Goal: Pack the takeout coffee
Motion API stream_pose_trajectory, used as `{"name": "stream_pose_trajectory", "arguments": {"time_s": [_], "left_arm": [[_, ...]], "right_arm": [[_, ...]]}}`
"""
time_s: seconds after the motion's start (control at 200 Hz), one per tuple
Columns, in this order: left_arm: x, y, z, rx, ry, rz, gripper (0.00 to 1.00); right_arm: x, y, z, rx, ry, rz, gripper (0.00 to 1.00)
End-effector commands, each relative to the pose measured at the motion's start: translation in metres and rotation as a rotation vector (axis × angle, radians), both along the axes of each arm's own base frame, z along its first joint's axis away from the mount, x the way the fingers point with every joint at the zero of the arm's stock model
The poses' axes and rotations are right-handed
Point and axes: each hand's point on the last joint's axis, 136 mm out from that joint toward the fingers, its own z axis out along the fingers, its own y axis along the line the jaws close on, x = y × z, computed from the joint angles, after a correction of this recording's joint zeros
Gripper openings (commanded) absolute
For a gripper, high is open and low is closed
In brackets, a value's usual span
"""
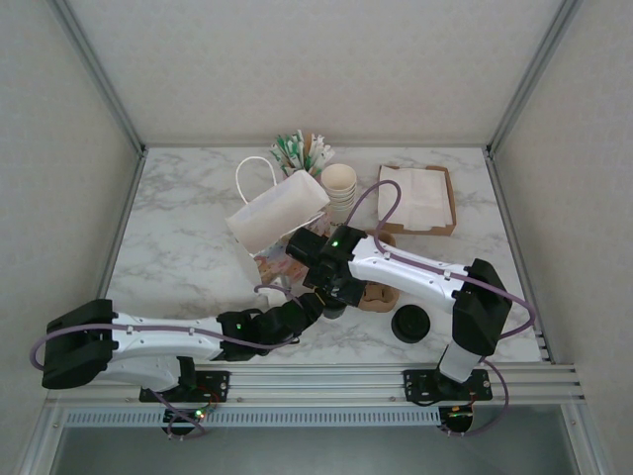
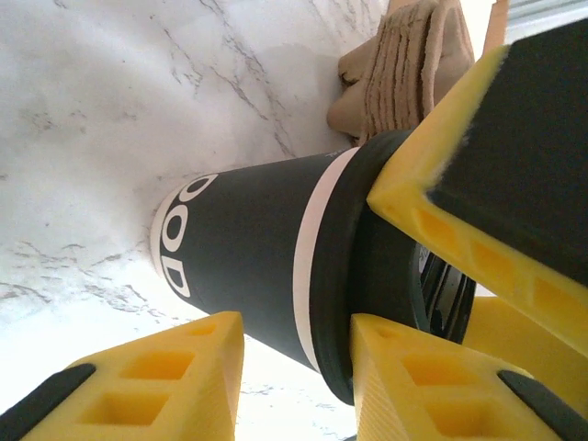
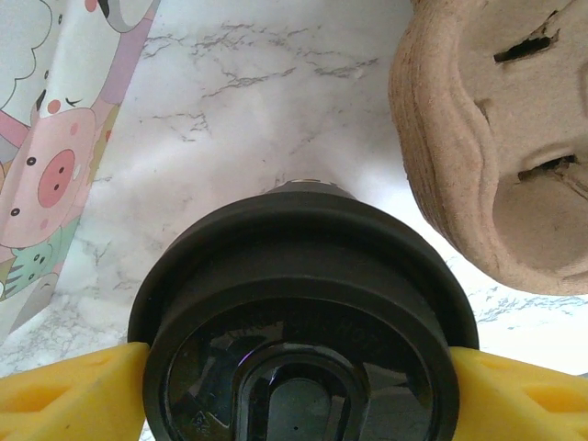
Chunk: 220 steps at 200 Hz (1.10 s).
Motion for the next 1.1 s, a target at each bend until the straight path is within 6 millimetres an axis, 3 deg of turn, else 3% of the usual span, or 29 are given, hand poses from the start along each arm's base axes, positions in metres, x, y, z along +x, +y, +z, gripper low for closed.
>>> {"name": "stream_pose_trajectory", "arguments": {"time_s": [0.0,0.636,1.096], "left_arm": [[-0.001,0.021,-0.018,0.178,0.01,-0.007,0.35],[0.011,0.021,0.009,0.186,-0.022,0.006,0.37],[0.016,0.018,0.009,0.194,-0.015,0.002,0.37]], "right_arm": [[-0.001,0.007,-0.01,0.014,0.025,0.008,0.84],[0.009,0.01,0.016,0.068,0.0,0.016,0.86],[0.006,0.005,0.024,0.097,0.016,0.009,0.87]]}}
